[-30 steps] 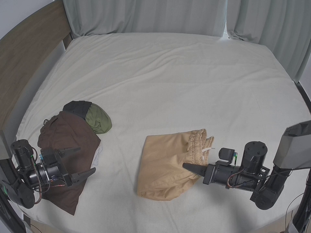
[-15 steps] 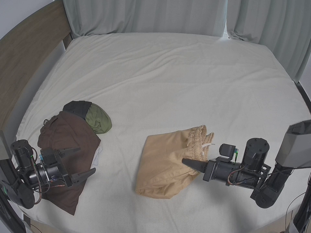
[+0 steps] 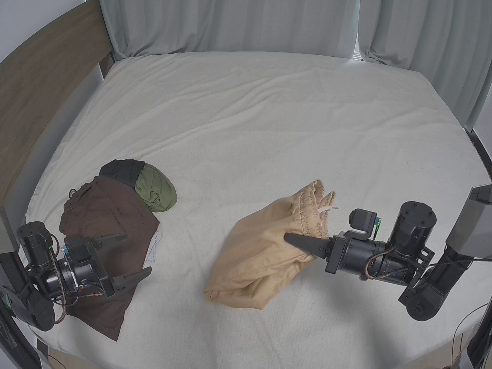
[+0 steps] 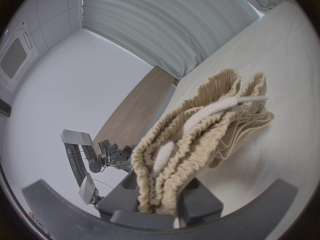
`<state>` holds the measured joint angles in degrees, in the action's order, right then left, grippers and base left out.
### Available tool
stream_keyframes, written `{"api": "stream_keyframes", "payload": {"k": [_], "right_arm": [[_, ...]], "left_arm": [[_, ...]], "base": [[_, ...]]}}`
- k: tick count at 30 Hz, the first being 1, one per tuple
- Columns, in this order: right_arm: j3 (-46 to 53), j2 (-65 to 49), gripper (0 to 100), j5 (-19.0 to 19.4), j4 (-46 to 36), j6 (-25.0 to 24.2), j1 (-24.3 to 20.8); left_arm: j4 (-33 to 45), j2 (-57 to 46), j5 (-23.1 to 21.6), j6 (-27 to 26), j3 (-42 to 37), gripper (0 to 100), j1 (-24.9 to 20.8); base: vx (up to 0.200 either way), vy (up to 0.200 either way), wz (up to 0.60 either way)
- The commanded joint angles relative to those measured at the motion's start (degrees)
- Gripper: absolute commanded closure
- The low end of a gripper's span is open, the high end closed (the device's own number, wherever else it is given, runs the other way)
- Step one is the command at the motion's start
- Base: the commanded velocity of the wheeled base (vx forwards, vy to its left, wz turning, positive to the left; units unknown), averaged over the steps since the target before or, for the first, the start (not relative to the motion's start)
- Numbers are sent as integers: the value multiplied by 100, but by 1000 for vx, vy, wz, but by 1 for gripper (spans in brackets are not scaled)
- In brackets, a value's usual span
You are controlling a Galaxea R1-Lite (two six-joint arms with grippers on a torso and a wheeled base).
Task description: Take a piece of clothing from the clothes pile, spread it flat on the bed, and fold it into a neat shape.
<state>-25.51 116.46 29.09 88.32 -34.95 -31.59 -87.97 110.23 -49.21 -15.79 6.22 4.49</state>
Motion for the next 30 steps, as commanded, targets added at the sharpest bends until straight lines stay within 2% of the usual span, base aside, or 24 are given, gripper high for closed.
{"api": "stream_keyframes", "payload": {"k": [1,5,14,22,30], "right_arm": [[-217,-79,100,36,-8,-3,30],[-454,-53,100,203,-8,-38,56],[-920,132,100,238,-8,-65,223],[-1861,712,100,475,-8,-161,522],[-2696,1239,100,501,-17,-188,645]], "left_arm": [[-1,8,-1,-12,-42,0,-9],[8,8,-1,-21,-50,0,-9],[-1,8,-9,-21,-112,0,-18],[-1,-10,-9,-21,-244,0,-9],[-1,8,-9,-21,-244,0,-9]], "base": [[0,0,0],[0,0,0],[0,0,0],[0,0,0],[0,0,0]]}}
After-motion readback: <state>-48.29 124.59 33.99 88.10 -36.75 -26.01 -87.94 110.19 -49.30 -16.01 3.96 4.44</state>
